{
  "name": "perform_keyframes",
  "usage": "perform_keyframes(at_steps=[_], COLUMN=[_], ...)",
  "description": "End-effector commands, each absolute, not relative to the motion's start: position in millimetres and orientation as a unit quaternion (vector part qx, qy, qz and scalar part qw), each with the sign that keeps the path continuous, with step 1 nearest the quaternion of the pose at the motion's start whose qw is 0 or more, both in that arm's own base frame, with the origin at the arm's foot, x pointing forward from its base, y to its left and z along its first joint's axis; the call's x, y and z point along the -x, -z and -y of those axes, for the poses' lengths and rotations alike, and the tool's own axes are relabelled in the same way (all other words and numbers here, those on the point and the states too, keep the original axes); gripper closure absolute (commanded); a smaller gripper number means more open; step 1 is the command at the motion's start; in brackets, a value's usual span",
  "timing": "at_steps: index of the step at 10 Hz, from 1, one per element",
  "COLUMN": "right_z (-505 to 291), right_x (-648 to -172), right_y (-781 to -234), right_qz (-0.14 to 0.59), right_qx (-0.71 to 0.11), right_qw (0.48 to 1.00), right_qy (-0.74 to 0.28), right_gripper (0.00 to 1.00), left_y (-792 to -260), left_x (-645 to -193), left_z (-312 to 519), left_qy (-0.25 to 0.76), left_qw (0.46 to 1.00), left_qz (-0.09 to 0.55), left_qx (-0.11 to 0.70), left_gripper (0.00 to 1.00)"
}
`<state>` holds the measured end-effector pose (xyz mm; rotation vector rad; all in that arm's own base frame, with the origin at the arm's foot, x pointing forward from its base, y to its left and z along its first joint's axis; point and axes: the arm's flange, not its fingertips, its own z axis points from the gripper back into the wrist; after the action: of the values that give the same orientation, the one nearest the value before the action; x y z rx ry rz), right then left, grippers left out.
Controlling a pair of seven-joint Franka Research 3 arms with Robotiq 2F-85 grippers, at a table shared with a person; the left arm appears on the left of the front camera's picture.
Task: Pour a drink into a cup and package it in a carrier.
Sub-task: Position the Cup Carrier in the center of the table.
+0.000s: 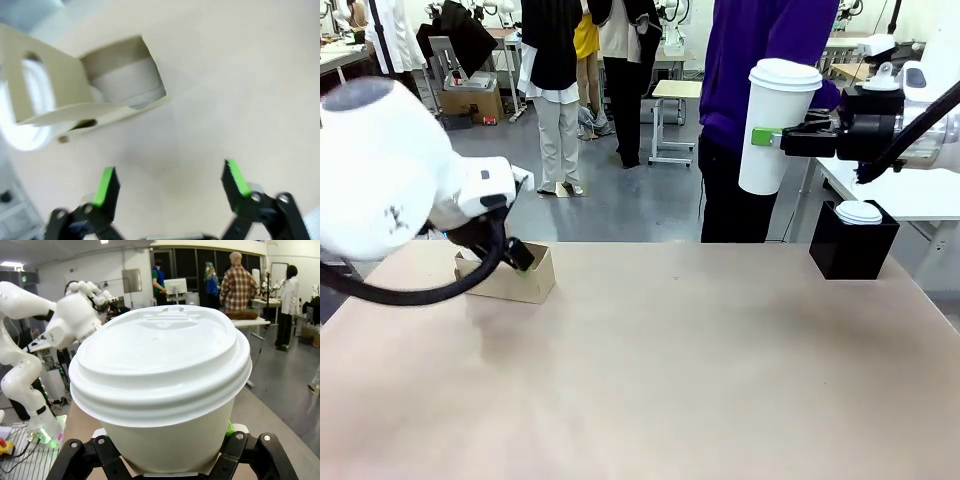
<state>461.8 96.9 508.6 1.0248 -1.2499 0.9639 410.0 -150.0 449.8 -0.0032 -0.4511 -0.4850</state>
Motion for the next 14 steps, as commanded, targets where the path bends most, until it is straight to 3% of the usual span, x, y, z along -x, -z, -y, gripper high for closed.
perform_keyframes(at_steps=[1,4,8,14], right_z=[-99.2,-99.2,-99.2,-99.2], right_x=[-460.1,-460.1,-460.1,-460.1], right_y=[-513.0,-513.0,-513.0,-513.0], right_qz=[0.543,0.543,0.543,0.543], right_qx=[-0.432,-0.432,-0.432,-0.432], right_qw=[0.586,0.586,0.586,0.586], right_qy=[-0.418,-0.418,-0.418,-0.418], right_gripper=[0.2,0.2,0.2,0.2], left_y=[-494.3,-534.1,-531.7,-505.8], left_x=[-418.2,-463.1,-531.6,-560.3], left_z=[155.4,151.3,149.5,133.7], left_qy=[0.203,0.15,0.093,0.066], left_qw=[0.959,0.972,0.983,0.989], left_qz=[0.2,0.177,0.153,0.127], left_qx=[-0.008,-0.036,-0.043,-0.039], left_gripper=[0.0,0.0,0.0,0.0])
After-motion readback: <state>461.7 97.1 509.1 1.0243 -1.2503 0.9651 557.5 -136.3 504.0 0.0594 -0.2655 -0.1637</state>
